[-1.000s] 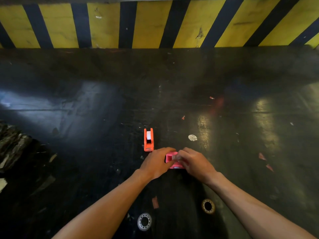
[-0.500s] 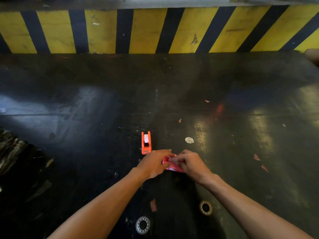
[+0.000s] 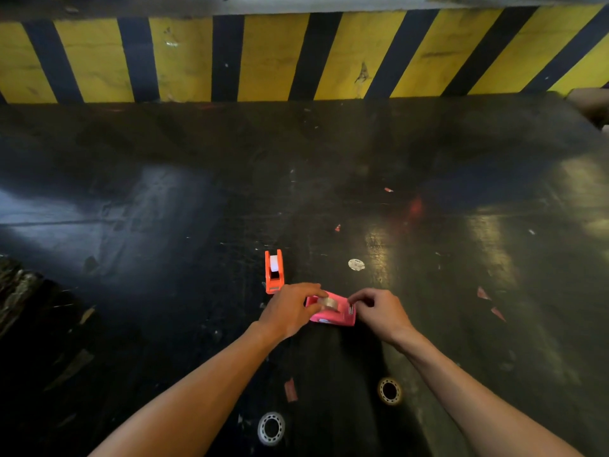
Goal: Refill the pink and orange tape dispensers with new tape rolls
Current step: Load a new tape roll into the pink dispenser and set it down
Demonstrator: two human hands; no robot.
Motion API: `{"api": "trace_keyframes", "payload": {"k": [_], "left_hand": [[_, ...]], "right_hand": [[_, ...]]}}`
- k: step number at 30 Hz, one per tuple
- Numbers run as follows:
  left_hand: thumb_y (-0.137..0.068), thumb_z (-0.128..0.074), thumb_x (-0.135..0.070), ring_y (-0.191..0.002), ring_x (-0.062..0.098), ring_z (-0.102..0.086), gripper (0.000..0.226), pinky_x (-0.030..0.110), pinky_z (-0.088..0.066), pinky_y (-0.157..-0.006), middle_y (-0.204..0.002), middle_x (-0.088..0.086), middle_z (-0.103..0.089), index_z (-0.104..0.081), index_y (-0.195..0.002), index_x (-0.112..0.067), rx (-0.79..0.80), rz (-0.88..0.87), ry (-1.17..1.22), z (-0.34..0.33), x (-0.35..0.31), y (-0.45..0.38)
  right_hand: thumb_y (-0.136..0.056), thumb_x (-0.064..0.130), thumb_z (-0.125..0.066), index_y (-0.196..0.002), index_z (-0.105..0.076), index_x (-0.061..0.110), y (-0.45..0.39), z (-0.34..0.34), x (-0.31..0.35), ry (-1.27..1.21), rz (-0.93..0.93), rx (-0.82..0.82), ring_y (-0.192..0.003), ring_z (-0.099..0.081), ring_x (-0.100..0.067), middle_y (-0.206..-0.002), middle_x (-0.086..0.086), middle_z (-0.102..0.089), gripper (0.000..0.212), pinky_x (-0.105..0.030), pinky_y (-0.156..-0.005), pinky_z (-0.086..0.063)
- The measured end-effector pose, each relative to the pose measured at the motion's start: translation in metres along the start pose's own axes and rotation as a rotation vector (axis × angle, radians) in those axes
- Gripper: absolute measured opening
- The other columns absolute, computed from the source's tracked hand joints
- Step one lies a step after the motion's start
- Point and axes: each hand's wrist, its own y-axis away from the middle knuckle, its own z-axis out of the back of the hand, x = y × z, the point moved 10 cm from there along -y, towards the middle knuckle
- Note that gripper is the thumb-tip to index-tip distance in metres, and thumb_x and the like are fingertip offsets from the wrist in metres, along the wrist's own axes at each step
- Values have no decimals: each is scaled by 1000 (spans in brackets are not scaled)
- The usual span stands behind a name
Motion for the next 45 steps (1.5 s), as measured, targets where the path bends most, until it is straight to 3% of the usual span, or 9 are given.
{"api": "trace_keyframes", "payload": {"k": [6,9,15,18,20,27,38,42,45], "left_hand": [[-94,-67,-24,-135,18,-52,35,43,-43,-113,-148,1,-55,-67,-129,-26,2,-11,-20,-1,1,-1],[-94,-66,-23,-136,18,-52,35,43,-43,-113,-148,1,-55,-66,-129,-26,1,-8,-18,-2,0,-1],[-94,-67,-24,-135,19,-52,35,43,-44,-112,-149,2,-54,-67,-130,-23,6,-2,-14,-1,1,-2],[-94,-67,-24,-135,17,-53,36,41,-44,-112,-148,1,-55,-67,-130,-25,8,-2,-7,-2,2,-1],[-93,-68,-22,-135,17,-52,37,42,-43,-113,-148,0,-55,-66,-130,-26,6,1,8,-2,4,-1],[-94,-68,-23,-138,17,-50,38,43,-40,-116,-150,0,-53,-64,-132,-25,27,23,35,-3,7,-4],[-93,-68,-15,-137,17,-51,39,33,-37,-114,-150,2,-53,-65,-132,-20,31,51,82,-8,12,-5],[-94,-67,-17,-135,16,-52,38,23,-35,-108,-151,2,-53,-64,-133,-19,23,44,63,-9,12,-5],[-94,-67,-18,-134,16,-53,38,27,-37,-111,-150,3,-53,-64,-132,-18,14,40,67,-9,12,-4]], "right_hand": [[-94,39,-61,-120,-69,23,0,-25,17,203,48,67,-106,-54,-17,-108,0,-54,32,-26,-86,-43],[-94,38,-60,-117,-70,22,-3,-27,23,263,46,49,-108,-50,-21,-104,1,-44,30,-29,-85,-41],[-85,31,-69,-89,-77,20,-17,-21,12,227,-60,36,-95,-64,-26,-105,-11,-65,14,-28,-76,-46],[-85,26,-68,-79,-72,19,-18,-21,-1,52,-154,67,-73,-61,-16,-81,-3,-69,10,-26,-58,-43],[-85,24,-69,-74,-69,18,-19,-22,-14,-79,-227,90,-67,-59,-16,-74,-2,-67,13,-29,-61,-48],[-92,12,-68,-77,-61,9,-6,-19,-52,-406,-406,182,-62,-62,-16,-82,-13,-67,17,-26,-58,-53],[-98,22,-61,-89,-63,13,-6,-28,-55,-210,-373,124,-47,-60,-12,-75,-4,-66,13,-19,-35,-38],[-96,22,-63,-82,-63,15,-8,-28,-54,-164,-329,93,-42,-56,-10,-73,-3,-66,15,-19,-39,-40],[-96,21,-63,-85,-64,15,-9,-27,-54,-124,-317,93,-41,-56,-10,-73,-2,-66,13,-21,-41,-40]]}}
